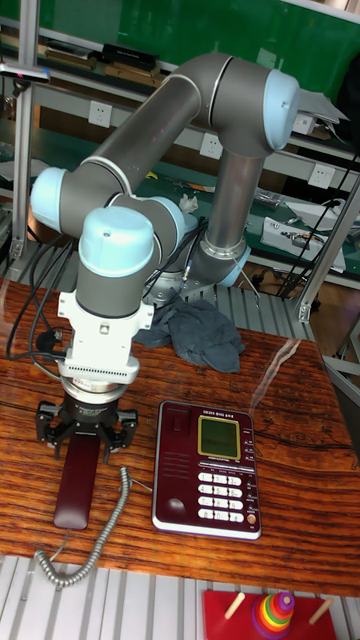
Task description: Place the handset of the telephone on the corresponding phone cradle
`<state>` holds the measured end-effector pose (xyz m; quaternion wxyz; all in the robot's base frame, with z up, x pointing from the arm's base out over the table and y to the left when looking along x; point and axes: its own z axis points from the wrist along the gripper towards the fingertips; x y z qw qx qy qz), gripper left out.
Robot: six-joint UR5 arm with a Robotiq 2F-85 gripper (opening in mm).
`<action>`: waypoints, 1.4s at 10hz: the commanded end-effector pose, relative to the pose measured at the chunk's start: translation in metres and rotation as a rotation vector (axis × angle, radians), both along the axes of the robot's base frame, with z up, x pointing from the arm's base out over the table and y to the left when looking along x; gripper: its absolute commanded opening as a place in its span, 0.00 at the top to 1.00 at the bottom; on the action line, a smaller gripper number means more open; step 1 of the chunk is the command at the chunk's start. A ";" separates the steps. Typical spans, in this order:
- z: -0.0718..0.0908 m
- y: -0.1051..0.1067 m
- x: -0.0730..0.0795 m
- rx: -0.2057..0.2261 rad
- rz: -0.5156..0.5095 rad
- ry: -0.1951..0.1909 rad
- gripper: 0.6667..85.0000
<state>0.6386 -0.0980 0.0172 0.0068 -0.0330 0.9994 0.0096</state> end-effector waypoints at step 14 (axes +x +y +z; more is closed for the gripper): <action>0.002 -0.002 0.002 -0.003 -0.028 -0.003 0.42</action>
